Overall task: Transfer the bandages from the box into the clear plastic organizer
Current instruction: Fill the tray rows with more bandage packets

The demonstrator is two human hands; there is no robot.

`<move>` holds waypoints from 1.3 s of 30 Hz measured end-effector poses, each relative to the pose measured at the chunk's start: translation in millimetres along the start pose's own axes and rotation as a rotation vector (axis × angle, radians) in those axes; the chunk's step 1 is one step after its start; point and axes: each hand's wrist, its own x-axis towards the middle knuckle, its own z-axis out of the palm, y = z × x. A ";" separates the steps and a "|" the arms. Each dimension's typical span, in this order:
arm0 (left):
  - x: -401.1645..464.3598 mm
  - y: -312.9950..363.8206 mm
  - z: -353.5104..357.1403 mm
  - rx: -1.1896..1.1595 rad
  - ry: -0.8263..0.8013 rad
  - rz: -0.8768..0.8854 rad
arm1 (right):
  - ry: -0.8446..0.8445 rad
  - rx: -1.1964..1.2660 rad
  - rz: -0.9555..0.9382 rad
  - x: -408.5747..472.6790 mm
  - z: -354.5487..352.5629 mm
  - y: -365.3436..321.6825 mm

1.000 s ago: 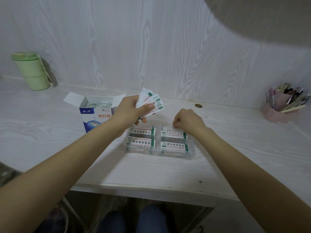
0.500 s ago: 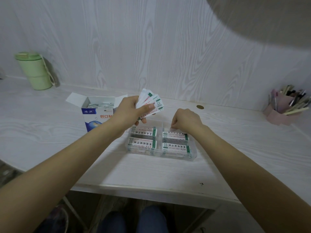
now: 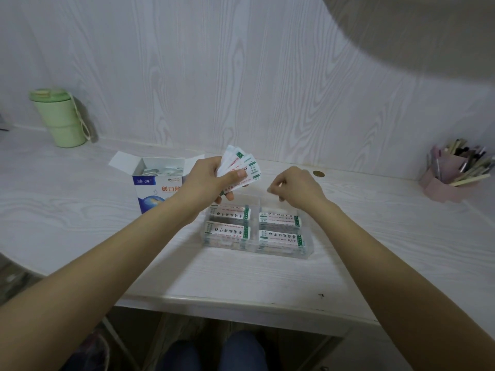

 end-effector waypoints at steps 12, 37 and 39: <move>-17.8 6.1 12.7 -0.094 -0.069 -0.044 | -0.006 0.991 0.008 -52.5 -8.2 -29.4; -36.8 4.6 -23.6 -0.062 0.075 -0.085 | 0.093 0.926 -0.073 -66.5 10.6 -58.1; -38.1 2.1 -27.5 -0.064 0.078 -0.082 | 0.103 0.944 -0.069 -66.0 12.6 -59.9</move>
